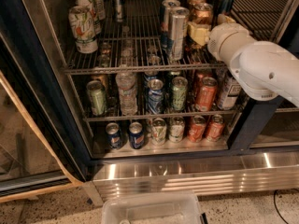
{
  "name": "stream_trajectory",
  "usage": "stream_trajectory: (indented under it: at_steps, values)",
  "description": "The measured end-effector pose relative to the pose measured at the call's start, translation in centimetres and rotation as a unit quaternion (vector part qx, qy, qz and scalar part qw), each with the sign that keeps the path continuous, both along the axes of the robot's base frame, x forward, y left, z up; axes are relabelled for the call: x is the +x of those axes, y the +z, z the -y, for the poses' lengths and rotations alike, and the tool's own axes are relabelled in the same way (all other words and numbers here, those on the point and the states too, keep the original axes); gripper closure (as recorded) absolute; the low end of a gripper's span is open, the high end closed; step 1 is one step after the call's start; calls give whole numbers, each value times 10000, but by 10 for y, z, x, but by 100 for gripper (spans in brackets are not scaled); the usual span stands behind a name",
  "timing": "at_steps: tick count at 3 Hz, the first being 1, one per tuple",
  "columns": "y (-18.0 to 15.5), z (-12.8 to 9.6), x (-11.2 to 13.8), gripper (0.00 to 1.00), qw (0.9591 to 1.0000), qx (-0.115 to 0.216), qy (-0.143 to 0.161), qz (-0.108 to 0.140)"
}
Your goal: Pick orange can from top shelf of fridge
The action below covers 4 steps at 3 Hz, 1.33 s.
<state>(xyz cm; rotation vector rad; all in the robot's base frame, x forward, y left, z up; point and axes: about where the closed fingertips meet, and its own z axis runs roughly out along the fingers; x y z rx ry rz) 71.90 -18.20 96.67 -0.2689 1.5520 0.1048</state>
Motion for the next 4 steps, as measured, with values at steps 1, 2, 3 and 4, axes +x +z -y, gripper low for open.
stream_trajectory:
  at_steps: [1,2,3,4]
  values:
    - [-2,6,14,34,10000,16,-86,10]
    - [-2,4,18,34,10000,18,-59,15]
    - [-2,4,18,53,10000,18,-58,15]
    - [-2,4,18,76,10000,18,-58,15]
